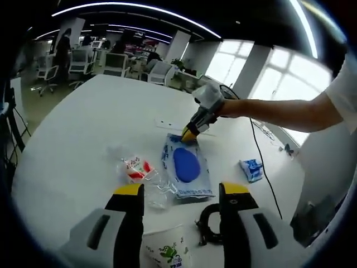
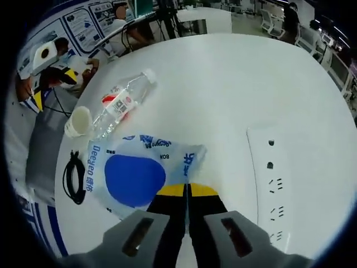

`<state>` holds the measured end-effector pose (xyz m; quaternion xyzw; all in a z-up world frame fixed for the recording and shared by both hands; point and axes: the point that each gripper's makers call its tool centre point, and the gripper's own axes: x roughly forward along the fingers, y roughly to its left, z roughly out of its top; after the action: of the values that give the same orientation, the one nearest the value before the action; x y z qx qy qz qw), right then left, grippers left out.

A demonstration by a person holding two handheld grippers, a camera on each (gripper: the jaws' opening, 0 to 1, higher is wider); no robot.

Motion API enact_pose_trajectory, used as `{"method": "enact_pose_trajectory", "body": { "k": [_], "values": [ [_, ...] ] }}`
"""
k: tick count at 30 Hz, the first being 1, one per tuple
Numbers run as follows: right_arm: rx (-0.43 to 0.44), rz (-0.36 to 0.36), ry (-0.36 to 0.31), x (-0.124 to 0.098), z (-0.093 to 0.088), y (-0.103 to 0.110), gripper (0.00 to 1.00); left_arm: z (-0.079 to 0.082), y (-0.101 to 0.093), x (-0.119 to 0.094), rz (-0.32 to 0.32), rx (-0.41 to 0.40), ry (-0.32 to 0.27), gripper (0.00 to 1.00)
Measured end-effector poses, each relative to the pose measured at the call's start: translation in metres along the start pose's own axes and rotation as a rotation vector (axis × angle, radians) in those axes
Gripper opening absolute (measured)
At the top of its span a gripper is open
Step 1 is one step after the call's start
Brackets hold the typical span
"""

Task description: Arrange the tabletop items into an orderly group along one side of the table until the central work area is clear of visible clutter.

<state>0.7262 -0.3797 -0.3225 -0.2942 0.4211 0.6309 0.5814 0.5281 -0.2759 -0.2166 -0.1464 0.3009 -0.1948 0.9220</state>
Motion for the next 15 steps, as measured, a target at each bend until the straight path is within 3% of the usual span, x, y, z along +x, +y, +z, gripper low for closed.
{"method": "enact_pose_trajectory", "body": {
  "k": [11,15],
  "values": [
    [0.036,-0.044,-0.033,-0.013,-0.009,0.000,0.00,-0.005,-0.036,0.017,-0.075,-0.037,0.029,0.49],
    [0.052,-0.053,-0.048,-0.015,-0.011,0.000,0.00,-0.011,-0.055,0.031,-0.101,-0.107,0.059,0.46]
  ]
}}
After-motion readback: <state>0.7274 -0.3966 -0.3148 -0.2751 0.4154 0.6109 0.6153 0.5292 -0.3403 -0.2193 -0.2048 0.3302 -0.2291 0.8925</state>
